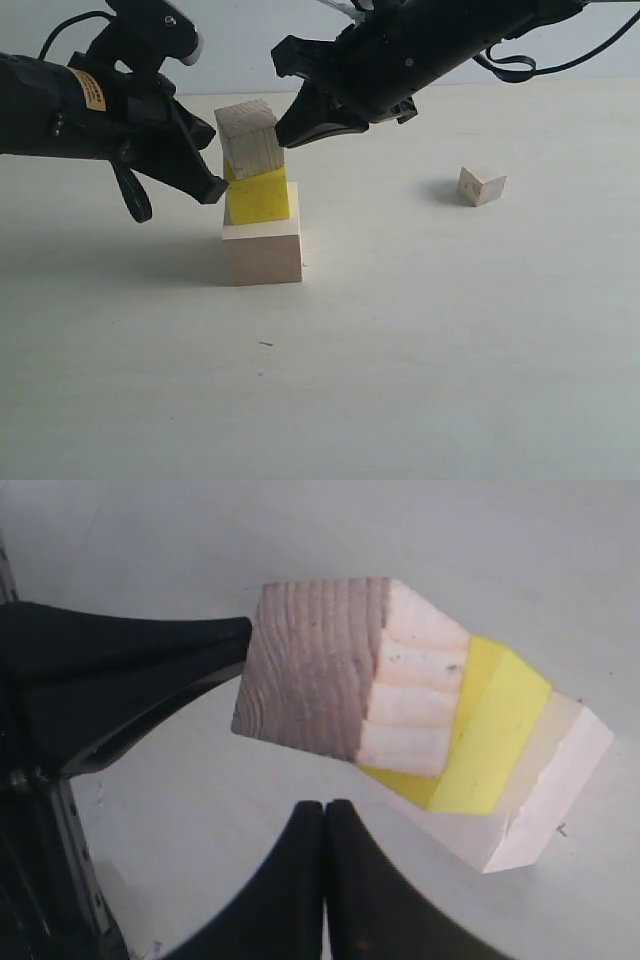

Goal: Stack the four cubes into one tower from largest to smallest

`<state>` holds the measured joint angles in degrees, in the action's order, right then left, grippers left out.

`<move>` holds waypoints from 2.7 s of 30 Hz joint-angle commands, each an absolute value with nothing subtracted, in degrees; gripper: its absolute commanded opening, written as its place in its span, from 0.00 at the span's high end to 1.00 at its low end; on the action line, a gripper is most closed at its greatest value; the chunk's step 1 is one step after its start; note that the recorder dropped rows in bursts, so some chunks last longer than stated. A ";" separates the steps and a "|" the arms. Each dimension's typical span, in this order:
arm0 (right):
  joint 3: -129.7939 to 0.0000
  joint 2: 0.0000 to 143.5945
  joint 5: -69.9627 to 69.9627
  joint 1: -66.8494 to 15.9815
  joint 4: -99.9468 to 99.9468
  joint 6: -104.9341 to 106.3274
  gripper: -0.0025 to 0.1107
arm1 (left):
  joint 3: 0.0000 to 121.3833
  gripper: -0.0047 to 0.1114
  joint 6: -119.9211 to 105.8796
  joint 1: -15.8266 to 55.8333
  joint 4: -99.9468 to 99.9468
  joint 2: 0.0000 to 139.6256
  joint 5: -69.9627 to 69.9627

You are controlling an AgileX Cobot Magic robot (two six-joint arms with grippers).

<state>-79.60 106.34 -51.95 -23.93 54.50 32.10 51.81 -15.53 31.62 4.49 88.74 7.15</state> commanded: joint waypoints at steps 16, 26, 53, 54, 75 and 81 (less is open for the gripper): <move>-79.76 109.17 -45.58 -23.99 50.32 31.44 0.98 | 52.16 0.96 -15.62 31.99 3.83 88.65 7.29; -79.89 109.38 -44.43 -23.99 52.41 32.68 0.98 | 52.16 0.96 -15.62 31.99 3.83 88.65 6.30; -79.89 109.38 -49.83 -23.99 55.44 34.80 0.98 | 52.16 0.96 -15.62 31.99 3.83 88.65 5.02; -79.89 109.38 -49.83 -23.99 55.44 34.80 0.98 | 52.16 0.96 -15.62 31.99 3.83 88.65 5.02; -79.89 109.38 -50.88 -23.99 54.01 34.79 0.98 | 52.16 0.96 -15.62 31.99 3.83 88.21 3.13; -79.89 109.25 -49.35 -23.99 53.24 34.65 0.98 | 52.16 0.96 -16.51 31.99 3.94 85.33 4.10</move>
